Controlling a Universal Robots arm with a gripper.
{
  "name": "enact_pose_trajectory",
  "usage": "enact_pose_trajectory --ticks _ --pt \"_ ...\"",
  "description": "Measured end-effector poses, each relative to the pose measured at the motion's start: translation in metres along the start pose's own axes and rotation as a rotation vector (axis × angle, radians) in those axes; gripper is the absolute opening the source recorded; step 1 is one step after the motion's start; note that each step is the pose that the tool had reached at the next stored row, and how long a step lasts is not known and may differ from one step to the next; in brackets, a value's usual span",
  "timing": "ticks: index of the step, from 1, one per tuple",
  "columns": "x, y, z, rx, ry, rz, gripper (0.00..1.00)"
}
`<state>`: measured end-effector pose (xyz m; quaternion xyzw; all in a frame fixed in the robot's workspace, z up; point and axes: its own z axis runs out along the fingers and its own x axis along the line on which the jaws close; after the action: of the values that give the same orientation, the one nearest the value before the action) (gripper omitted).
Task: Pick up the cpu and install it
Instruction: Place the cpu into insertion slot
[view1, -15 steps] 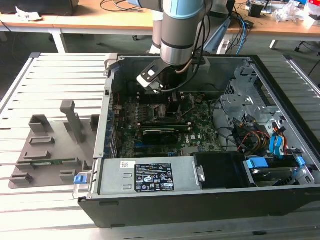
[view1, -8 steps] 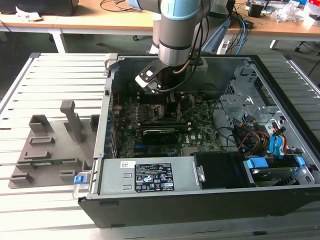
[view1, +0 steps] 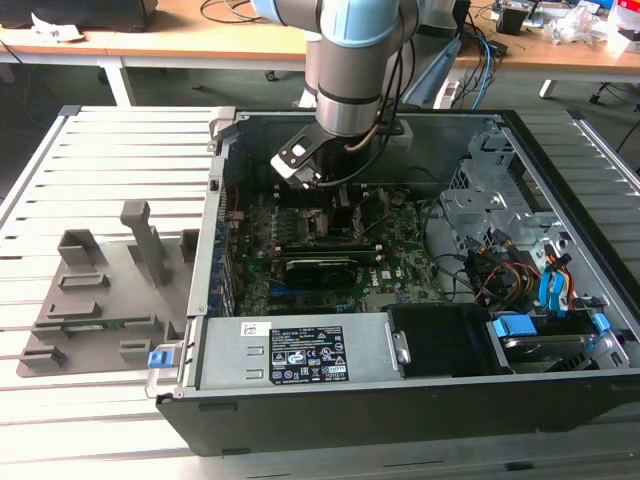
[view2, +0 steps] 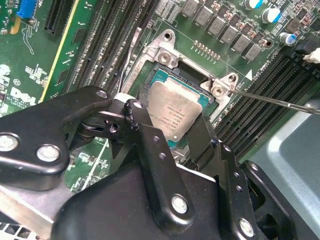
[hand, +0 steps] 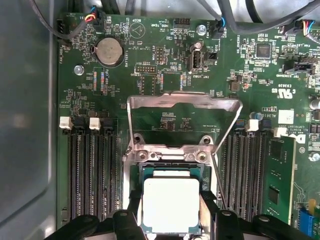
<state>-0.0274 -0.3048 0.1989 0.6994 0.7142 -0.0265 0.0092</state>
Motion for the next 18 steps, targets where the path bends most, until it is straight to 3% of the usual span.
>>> enact_pose_trajectory --ticks 8,9,10,13,16,18 --pt "0.0005 0.0002 0.0025 -0.0006 0.0007 0.0 0.55" --pt "0.0003 0.0001 0.0023 -0.0001 -0.0002 0.0 0.62" --pt "0.0003 0.0001 0.0023 0.0 -0.0004 0.0 0.62" --pt "0.0 -0.0001 -0.0051 -0.0001 -0.0007 0.0 0.62" --pt "-0.0004 -0.0006 -0.0215 -0.0002 -0.0006 0.0 0.6" --pt "-0.0007 -0.0009 -0.0268 -0.0001 -0.0004 0.0 0.47"
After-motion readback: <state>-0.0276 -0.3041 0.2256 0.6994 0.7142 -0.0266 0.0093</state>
